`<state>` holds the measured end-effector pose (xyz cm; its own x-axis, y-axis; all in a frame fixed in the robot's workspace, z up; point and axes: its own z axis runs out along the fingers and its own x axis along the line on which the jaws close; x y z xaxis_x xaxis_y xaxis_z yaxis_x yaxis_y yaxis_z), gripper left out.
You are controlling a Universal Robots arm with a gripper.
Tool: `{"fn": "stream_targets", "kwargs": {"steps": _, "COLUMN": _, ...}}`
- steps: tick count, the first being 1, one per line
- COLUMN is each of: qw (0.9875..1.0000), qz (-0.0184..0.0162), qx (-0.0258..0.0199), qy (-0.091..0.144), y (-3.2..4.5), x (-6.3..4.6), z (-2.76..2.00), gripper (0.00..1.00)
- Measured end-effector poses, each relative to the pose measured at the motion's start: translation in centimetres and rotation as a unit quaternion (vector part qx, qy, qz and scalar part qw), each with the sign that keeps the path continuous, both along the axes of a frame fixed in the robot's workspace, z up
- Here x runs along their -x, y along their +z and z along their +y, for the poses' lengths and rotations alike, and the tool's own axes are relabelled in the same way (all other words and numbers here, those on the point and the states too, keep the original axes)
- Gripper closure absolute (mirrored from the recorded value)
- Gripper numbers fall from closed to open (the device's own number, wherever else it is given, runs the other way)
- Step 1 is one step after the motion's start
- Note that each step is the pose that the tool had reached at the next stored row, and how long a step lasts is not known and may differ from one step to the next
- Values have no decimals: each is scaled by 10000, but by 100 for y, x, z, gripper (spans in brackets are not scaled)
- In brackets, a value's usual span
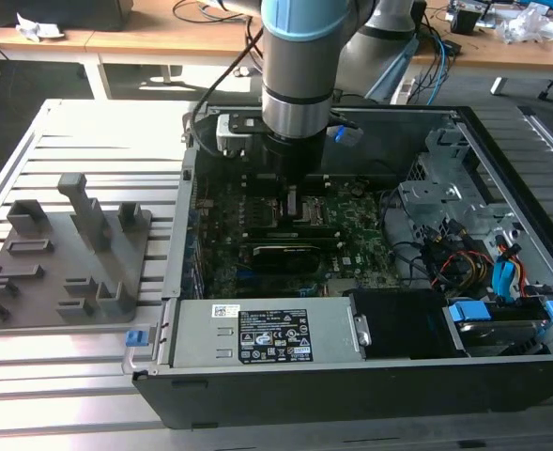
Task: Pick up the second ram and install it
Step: 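Press down the second ram until it locks into place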
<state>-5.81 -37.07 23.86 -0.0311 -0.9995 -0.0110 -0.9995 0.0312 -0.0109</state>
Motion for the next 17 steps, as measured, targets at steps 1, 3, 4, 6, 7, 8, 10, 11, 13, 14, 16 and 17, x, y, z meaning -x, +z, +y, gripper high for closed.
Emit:
{"fn": "stream_targets", "kwargs": {"steps": 1, "qw": 10000, "qz": -1, "qx": 0, "qy": 1, "y": -2, "x": 25, "z": 0, "gripper": 89}}
{"fn": "stream_targets", "kwargs": {"steps": 3, "qw": 10000, "qz": 0, "qx": 0, "qy": 0, "y": -8, "x": 77, "z": 0, "gripper": 89}}
{"fn": "stream_targets", "kwargs": {"steps": 4, "qw": 10000, "qz": 0, "qx": 0, "qy": 0, "y": -14, "x": 108, "z": 0, "gripper": 89}}
{"fn": "stream_targets", "kwargs": {"steps": 6, "qw": 10000, "qz": 0, "qx": 0, "qy": 0, "y": -22, "x": 140, "z": 0, "gripper": 89}}
{"fn": "stream_targets", "kwargs": {"steps": 7, "qw": 10000, "qz": 0, "qx": 1, "qy": 1, "y": -33, "x": 165, "z": -1, "gripper": 89}}
{"fn": "stream_targets", "kwargs": {"steps": 8, "qw": 10000, "qz": 0, "qx": 0, "qy": 0, "y": -44, "x": 174, "z": 0, "gripper": 89}}
{"fn": "stream_targets", "kwargs": {"steps": 10, "qw": 10000, "qz": 1, "qx": 2, "qy": 1, "y": -82, "x": 195, "z": -1, "gripper": 89}}
{"fn": "stream_targets", "kwargs": {"steps": 11, "qw": 10000, "qz": 2, "qx": 2, "qy": 1, "y": -100, "x": 197, "z": -1, "gripper": 89}}
{"fn": "stream_targets", "kwargs": {"steps": 13, "qw": 10000, "qz": 1, "qx": 2, "qy": 1, "y": -110, "x": 198, "z": -1, "gripper": 89}}
{"fn": "stream_targets", "kwargs": {"steps": 14, "qw": 10000, "qz": -5, "qx": -7, "qy": 0, "y": -96, "x": 197, "z": 0, "gripper": 89}}
{"fn": "stream_targets", "kwargs": {"steps": 16, "qw": 10000, "qz": -4, "qx": -3, "qy": 0, "y": -39, "x": 197, "z": -1, "gripper": 89}}
{"fn": "stream_targets", "kwargs": {"steps": 17, "qw": 10000, "qz": -2, "qx": 0, "qy": 1, "y": -5, "x": 195, "z": -2, "gripper": 89}}
